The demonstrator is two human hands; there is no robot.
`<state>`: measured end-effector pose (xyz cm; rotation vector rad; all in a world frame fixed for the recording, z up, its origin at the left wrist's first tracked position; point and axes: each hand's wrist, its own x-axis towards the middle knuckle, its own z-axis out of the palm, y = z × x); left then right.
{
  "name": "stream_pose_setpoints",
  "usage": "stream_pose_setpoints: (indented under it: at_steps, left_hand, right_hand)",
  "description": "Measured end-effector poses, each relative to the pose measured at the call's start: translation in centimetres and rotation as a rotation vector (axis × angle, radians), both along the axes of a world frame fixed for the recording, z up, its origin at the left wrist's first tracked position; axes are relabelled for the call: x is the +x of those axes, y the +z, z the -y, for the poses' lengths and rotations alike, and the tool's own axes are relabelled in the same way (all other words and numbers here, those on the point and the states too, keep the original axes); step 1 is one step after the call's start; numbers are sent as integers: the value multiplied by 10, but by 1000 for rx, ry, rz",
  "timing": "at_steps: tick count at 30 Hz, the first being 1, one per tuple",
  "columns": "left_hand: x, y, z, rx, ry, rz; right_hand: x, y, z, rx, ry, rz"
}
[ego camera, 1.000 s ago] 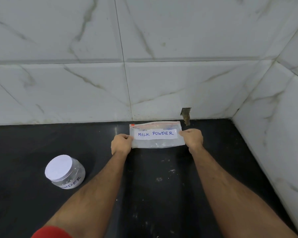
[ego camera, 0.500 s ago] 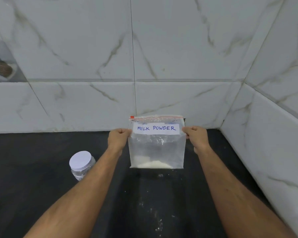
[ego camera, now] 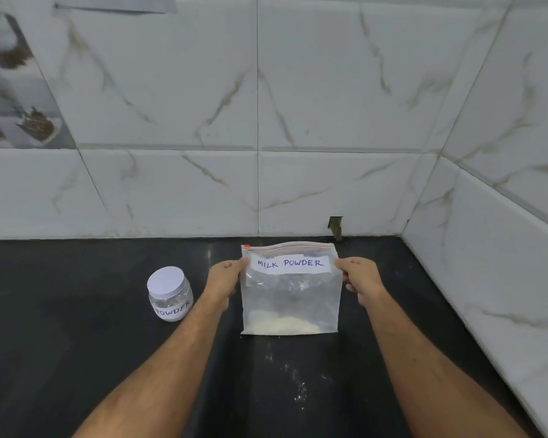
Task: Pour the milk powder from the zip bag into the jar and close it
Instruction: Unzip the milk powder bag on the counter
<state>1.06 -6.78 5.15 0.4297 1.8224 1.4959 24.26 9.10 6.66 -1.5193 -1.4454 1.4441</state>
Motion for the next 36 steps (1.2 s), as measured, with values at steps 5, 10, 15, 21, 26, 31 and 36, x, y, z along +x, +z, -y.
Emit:
stream_pose_setpoints:
  at_steps: [5, 10, 15, 21, 26, 31, 36]
  left_hand:
    - [-7, 15, -11, 24, 34, 67]
    - [-16, 25, -29, 62, 38, -19]
    - [-23, 24, -40, 78, 106, -56]
    - [-24, 25, -39, 78, 102, -91]
    - [-17, 33, -32, 163, 50, -116]
    - [-18, 36, -25, 190, 16, -99]
    - [-19, 36, -21, 217, 4, -48]
  right_hand:
    - [4, 1, -5, -19, 44, -13]
    - [4, -1, -15, -37, 82, 19]
    - [-17, 17, -31, 319, 89, 312]
    - [-90, 58, -20, 660, 483, 336]
    - [-140, 66, -6, 610, 800, 330]
    - [-165, 68, -8, 517, 915, 331]
    - [-167, 68, -10, 478, 923, 250]
